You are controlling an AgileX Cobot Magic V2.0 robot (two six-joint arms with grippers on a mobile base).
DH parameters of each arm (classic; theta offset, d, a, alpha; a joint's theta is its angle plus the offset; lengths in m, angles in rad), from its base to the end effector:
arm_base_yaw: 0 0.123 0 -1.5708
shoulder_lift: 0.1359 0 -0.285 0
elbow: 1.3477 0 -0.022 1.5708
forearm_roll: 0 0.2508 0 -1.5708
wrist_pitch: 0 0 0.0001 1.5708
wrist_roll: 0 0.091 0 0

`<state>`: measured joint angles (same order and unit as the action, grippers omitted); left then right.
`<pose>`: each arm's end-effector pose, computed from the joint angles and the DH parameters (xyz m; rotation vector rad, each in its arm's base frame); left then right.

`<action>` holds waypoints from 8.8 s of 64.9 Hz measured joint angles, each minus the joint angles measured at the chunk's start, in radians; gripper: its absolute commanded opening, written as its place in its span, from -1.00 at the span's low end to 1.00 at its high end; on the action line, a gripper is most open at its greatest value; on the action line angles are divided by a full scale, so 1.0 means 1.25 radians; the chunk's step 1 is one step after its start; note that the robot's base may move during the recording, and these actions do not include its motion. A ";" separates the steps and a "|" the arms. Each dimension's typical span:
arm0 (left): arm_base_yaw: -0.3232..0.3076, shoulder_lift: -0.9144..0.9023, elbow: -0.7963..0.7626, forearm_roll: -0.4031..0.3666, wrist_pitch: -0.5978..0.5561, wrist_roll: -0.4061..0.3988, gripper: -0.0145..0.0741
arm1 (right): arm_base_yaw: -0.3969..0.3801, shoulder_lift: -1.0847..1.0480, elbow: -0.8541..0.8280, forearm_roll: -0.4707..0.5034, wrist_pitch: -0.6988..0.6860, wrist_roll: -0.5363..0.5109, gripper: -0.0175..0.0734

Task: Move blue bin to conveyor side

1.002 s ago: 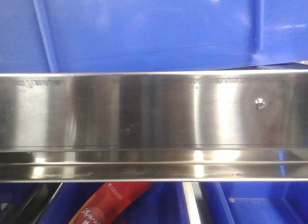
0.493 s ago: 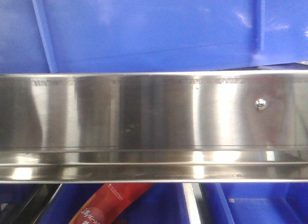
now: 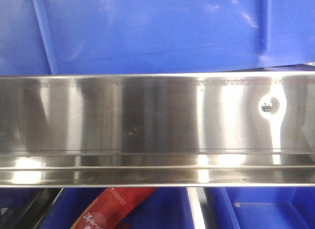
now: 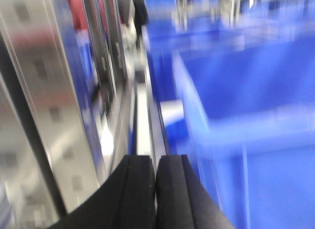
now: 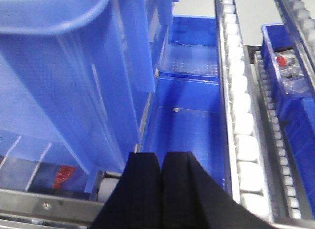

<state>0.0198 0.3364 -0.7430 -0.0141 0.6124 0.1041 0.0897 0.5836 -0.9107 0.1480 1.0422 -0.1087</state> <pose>0.0470 0.0002 0.3800 0.0675 1.6886 0.0774 0.0782 0.0187 0.3792 -0.2068 2.1835 0.1716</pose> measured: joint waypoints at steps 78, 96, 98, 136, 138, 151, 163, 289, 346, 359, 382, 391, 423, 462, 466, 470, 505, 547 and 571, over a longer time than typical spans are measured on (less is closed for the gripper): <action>0.000 0.647 -0.462 -0.210 0.127 -0.002 -0.70 | 0.081 0.567 -0.659 -0.264 0.149 0.178 -0.78; 0.000 0.731 -0.473 -0.213 0.075 -0.002 -0.70 | 0.113 0.661 -0.700 -0.240 0.153 0.186 -0.78; 0.000 0.741 -0.480 -0.213 0.082 -0.002 -0.70 | 0.113 0.671 -0.708 -0.232 0.153 0.186 -0.78; 0.000 0.782 -0.552 -0.202 0.137 -0.002 -0.70 | 0.115 0.767 -0.780 -0.207 0.153 0.171 0.22; 0.000 0.782 -0.552 -0.202 0.137 -0.002 -0.70 | 0.115 0.769 -0.780 -0.207 0.153 0.171 0.22; 0.000 0.782 -0.552 -0.197 0.138 -0.002 -0.70 | 0.115 0.774 -0.780 -0.203 0.153 0.171 0.09; 0.000 0.782 -0.552 -0.190 0.140 -0.002 -0.70 | 0.115 0.777 -0.780 -0.203 0.153 0.171 0.03; 0.000 0.782 -0.552 -0.170 0.193 -0.002 -0.70 | 0.115 0.804 -0.736 -0.200 0.153 0.186 0.04; 0.000 0.782 -0.552 -0.170 0.193 -0.002 -0.70 | 0.116 0.815 -0.736 -0.201 0.145 0.193 -0.45; 0.000 0.782 -0.552 -0.170 0.193 -0.002 -0.70 | 0.116 0.815 -0.736 -0.201 0.145 0.193 -0.82; 0.000 0.794 -0.557 -0.170 0.104 -0.002 -0.45 | 0.116 0.815 -0.736 -0.201 0.145 0.193 -0.81; 0.000 0.840 -0.577 -0.170 0.104 -0.002 -0.06 | 0.116 0.815 -0.736 -0.201 0.145 0.193 -0.81; 0.000 0.994 -0.711 -0.182 0.237 -0.002 0.25 | 0.116 0.815 -0.736 -0.201 0.145 0.193 -0.81; -0.012 1.044 -0.727 -0.189 0.304 -0.002 0.08 | 0.116 0.815 -0.736 -0.201 0.145 0.191 -0.81; -0.020 1.044 -0.727 -0.189 0.304 -0.002 0.05 | 0.116 0.815 -0.736 -0.201 0.145 0.191 -0.81; -0.022 1.044 -0.727 -0.189 0.304 -0.002 0.02 | 0.116 0.815 -0.736 -0.201 0.145 0.191 -0.81; -0.024 1.044 -0.727 -0.162 0.302 -0.035 -0.65 | 0.116 0.817 -0.736 -0.201 0.143 0.191 -0.81; -0.024 1.044 -0.727 -0.162 0.302 -0.040 -0.71 | 0.116 0.818 -0.736 -0.201 0.143 0.191 -0.81; -0.024 1.024 -0.782 -0.148 0.363 -0.062 -0.71 | 0.116 0.795 -0.722 -0.201 0.175 0.191 -0.81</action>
<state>-0.0107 1.6164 -1.7210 -0.1994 1.0661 0.0263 0.2353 1.5773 -1.8129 -0.1027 1.2607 0.1300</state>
